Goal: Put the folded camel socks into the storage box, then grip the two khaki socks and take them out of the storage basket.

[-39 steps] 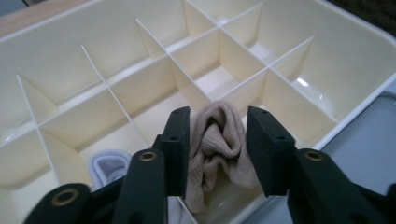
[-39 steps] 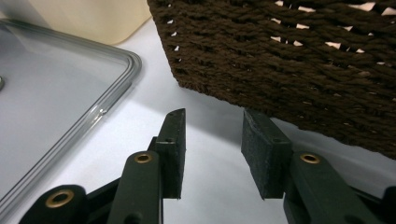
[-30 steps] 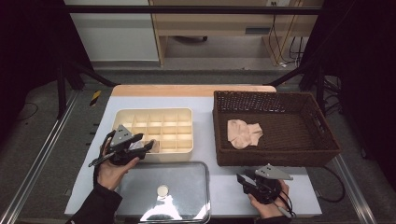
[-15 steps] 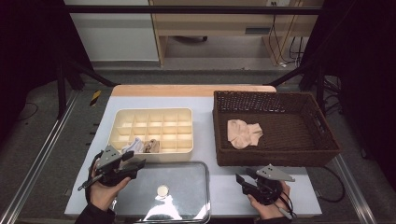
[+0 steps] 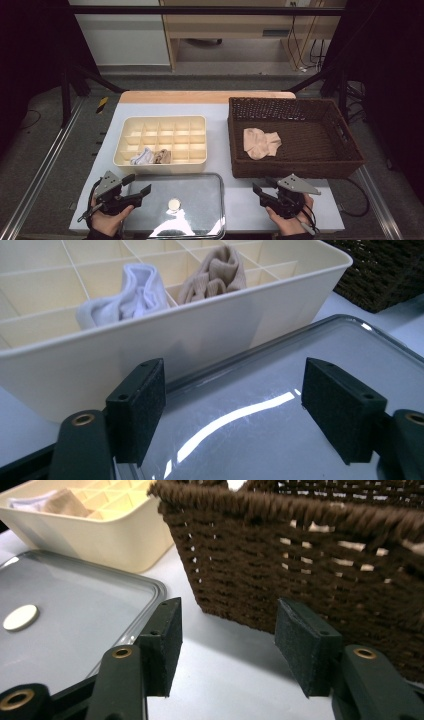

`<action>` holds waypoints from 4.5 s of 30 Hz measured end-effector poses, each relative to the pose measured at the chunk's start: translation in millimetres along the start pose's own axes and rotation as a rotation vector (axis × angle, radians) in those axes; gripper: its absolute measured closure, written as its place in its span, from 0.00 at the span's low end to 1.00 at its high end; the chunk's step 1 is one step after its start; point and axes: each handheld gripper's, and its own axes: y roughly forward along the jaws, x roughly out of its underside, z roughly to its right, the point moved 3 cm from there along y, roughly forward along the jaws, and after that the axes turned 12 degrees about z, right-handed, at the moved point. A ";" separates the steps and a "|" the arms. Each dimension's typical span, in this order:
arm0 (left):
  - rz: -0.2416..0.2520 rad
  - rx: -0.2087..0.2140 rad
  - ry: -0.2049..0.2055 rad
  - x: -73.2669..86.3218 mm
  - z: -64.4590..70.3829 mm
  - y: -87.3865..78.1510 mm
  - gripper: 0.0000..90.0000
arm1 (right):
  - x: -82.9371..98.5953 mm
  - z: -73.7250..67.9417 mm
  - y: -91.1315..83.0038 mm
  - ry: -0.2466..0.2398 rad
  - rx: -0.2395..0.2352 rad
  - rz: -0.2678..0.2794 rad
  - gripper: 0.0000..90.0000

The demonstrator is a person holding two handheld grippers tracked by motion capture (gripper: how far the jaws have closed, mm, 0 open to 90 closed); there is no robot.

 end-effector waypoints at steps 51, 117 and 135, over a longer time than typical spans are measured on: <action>-0.033 -0.049 -0.002 13.5 -3.2 4.7 0.30 | -136.8 61.8 90.5 -0.093 0.156 0.038 0.60; -0.043 -0.056 0.003 14.9 -3.5 5.8 0.31 | -59.4 103.3 172.7 0.020 0.213 -0.421 0.91; -0.044 -0.055 -0.002 14.4 -3.3 6.0 0.32 | -115.6 93.0 136.3 -0.029 0.156 -0.090 0.93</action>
